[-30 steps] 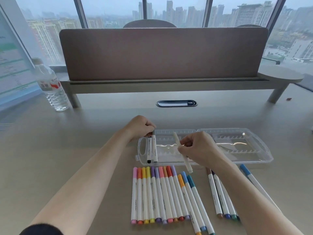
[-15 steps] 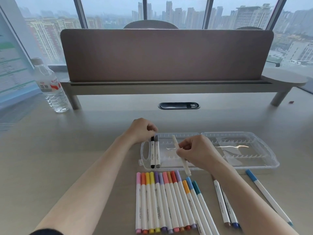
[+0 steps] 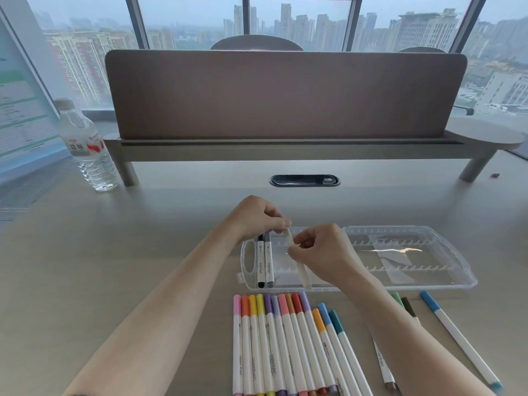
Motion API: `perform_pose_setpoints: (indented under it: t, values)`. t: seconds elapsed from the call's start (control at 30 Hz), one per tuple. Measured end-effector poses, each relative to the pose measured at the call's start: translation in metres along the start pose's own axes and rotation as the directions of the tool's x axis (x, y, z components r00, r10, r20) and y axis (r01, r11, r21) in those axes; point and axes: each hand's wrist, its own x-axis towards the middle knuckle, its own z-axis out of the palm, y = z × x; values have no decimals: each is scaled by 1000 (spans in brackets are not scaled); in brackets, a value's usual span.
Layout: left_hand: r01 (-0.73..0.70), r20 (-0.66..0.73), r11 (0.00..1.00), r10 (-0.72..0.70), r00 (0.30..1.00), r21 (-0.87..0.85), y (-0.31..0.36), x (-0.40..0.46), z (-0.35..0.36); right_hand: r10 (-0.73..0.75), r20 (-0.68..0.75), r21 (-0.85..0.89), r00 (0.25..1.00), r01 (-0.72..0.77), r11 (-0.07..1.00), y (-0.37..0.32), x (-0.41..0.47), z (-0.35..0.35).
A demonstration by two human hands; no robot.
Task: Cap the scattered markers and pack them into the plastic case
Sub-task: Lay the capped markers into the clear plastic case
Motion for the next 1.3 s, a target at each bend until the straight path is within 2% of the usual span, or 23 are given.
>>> perform_pose_setpoints:
  t: [0.13,0.27,0.63,0.73,0.9,0.97,1.17,1.3]
  values:
    - [65,-39,988,-71,997,-137,-3,2,-3,-2,15,-20,1000,2,1000,0,-3,5]
    - [80,-35,994,-83,996,-76,-8,3,-2,16,33,5,999,-16,1000,0,-5,13]
    - [74,137,997,-69,988,-37,-9,7,-2,53,-9,80,999,-52,995,-2,-6,12]
    - [90,165,989,-70,984,-116,-13,9,-4,42,-12,70,999,-41,997,1,-6,10]
    - [155,150,900,-102,983,-406,-19,12,-10,34,125,40,992,-39,998,4,-9,9]
    - [158,156,863,-94,983,-479,-20,12,-12,14,118,36,993,-18,999,3,-10,9]
    - [84,44,864,-72,996,-496,-25,13,-5,-19,94,9,995,19,1000,-5,-10,13]
    - [61,-47,936,-82,996,-346,-27,17,-4,-43,98,-15,994,44,999,-4,-10,16]
